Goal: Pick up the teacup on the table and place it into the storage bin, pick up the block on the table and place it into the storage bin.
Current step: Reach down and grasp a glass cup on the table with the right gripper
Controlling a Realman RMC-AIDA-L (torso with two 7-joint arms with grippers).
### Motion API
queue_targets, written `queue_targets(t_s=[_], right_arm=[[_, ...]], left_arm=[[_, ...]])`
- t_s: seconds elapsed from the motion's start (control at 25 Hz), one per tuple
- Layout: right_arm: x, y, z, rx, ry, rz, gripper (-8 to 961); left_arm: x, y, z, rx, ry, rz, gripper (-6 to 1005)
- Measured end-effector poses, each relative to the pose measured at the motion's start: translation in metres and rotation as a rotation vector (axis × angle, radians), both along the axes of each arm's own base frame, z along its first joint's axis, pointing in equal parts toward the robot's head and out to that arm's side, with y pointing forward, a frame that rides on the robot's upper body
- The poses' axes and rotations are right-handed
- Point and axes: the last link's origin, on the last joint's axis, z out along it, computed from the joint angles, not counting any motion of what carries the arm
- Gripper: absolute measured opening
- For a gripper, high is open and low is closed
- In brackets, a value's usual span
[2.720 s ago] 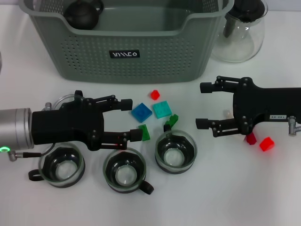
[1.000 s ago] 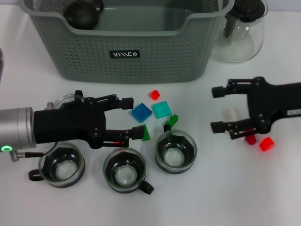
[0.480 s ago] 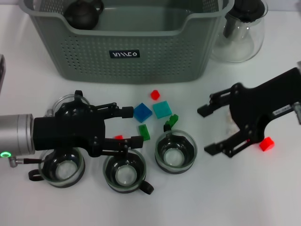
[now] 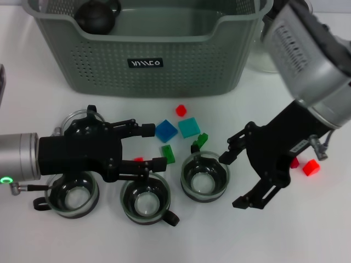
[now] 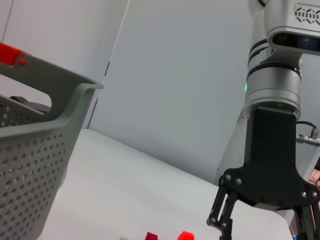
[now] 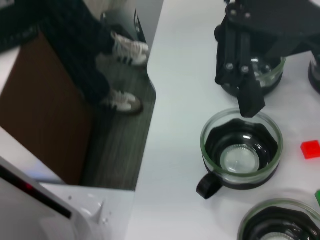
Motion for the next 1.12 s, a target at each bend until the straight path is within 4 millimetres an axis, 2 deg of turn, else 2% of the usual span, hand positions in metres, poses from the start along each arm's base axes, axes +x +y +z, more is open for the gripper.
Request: queue_targets(t_s=[0.24,0.48,1.12], right_arm=[[-0.008,0.003,-0.015,0.019,-0.060,0.076,910],[-0.013,-0.004,-0.031,-0.009,-0.110,0.146,909],[-0.011,-0.017,-0.077,0.008,-0.236,0.334,905]], left_arm=[[-0.001,0.000,-0.001,0.001,0.001,0.005,886],[-0.002,-0.001,-0.001,-0.003,0.015,0.001,886],[-0.005,-0.001,-0.001,-0.007,0.032,0.003,884]])
